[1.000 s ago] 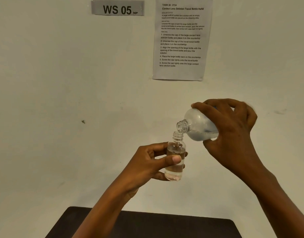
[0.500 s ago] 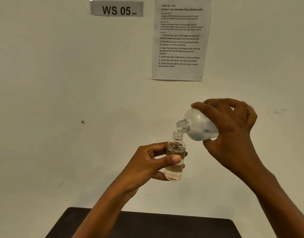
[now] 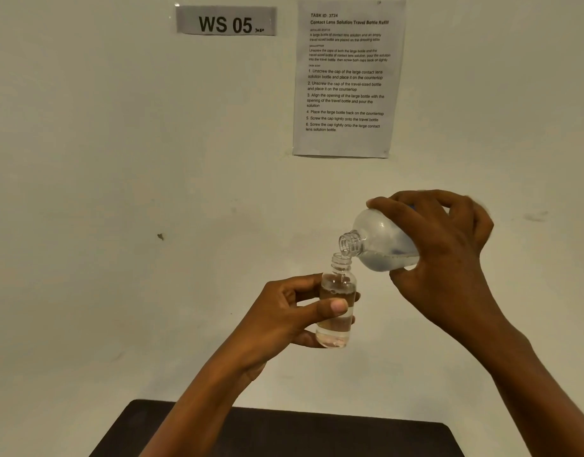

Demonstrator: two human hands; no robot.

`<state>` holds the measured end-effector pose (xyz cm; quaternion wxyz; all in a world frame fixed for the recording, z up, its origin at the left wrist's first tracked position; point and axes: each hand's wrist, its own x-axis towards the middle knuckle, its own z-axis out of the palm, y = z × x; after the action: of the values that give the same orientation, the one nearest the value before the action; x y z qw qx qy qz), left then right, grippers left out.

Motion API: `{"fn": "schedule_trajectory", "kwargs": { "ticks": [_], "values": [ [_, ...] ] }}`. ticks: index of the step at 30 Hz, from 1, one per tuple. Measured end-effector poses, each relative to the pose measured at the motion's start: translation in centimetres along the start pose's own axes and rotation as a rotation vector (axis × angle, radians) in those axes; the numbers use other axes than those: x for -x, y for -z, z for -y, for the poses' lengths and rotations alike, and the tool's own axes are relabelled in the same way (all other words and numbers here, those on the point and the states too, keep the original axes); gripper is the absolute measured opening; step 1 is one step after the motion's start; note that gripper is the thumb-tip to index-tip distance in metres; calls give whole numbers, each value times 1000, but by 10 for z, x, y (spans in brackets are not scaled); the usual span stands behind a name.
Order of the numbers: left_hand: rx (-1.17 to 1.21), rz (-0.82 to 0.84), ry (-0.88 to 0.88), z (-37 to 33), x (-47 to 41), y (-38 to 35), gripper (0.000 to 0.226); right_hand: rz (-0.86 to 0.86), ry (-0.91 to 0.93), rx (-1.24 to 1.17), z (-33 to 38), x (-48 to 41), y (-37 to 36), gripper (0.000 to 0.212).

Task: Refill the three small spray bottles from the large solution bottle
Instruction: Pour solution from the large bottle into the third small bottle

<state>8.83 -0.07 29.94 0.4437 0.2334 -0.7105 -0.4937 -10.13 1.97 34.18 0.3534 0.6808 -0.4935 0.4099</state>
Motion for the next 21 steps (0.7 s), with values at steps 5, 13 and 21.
{"fn": "schedule_trajectory", "kwargs": {
  "ticks": [5,13,21],
  "values": [
    [0,2,-2,0,0,-1,32,-1,-3,-5,-1,0,0,84],
    [0,6,-2,-1,0,-1,32,0,-8,-2,-1,1,1,82],
    [0,6,-5,-1,0,-2,32,4,-14,5,1,0,3,83]
  ]
}}
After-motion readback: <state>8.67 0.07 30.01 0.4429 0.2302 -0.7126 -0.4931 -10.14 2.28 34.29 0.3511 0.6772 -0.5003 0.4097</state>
